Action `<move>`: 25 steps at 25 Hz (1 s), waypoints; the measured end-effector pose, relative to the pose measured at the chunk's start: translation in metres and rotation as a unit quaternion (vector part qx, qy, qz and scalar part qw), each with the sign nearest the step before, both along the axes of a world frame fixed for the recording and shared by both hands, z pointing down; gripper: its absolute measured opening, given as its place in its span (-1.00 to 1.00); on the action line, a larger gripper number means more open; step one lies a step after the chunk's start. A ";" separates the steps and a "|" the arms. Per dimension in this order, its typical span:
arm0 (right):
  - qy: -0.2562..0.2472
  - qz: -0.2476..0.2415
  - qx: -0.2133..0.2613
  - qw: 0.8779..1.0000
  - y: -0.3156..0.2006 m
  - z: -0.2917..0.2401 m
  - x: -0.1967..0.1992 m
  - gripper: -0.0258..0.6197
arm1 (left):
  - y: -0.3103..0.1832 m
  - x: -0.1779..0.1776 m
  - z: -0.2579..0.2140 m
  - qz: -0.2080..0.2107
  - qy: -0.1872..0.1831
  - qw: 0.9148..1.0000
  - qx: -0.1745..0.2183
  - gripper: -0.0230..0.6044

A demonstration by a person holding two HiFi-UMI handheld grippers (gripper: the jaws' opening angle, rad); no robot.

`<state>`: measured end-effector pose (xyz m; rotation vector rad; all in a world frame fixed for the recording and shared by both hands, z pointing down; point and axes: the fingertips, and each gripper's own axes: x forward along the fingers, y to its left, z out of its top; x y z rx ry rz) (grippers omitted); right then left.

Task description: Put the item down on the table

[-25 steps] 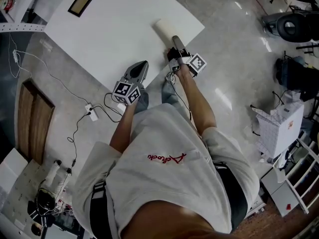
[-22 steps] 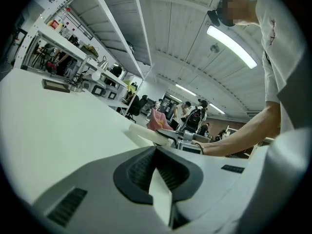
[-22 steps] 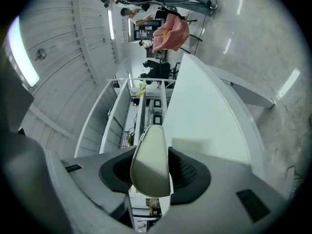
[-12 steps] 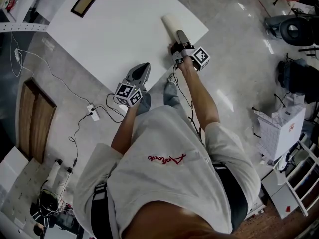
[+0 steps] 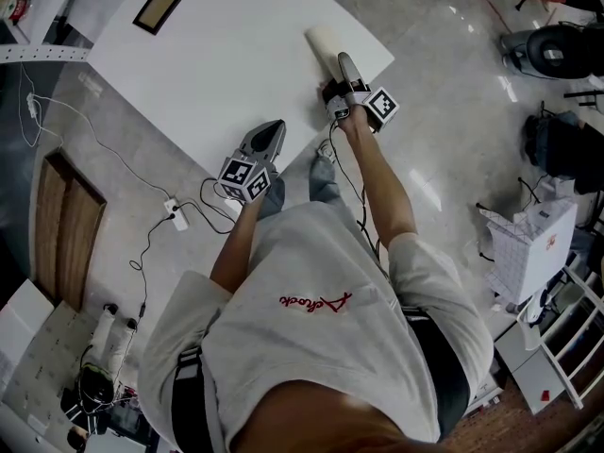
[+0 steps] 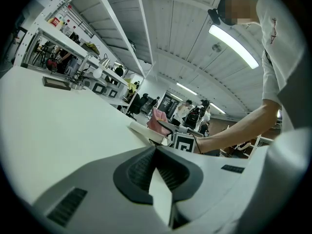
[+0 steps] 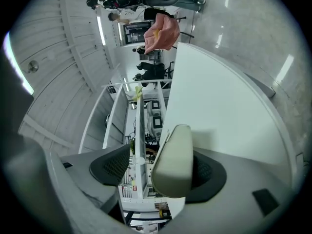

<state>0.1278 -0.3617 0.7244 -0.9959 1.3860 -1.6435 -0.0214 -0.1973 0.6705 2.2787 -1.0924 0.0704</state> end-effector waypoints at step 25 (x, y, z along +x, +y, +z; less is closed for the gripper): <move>0.426 -0.331 0.042 0.841 0.020 0.005 -0.053 0.38 | 0.009 0.006 0.003 0.002 0.020 1.000 -0.016 -0.89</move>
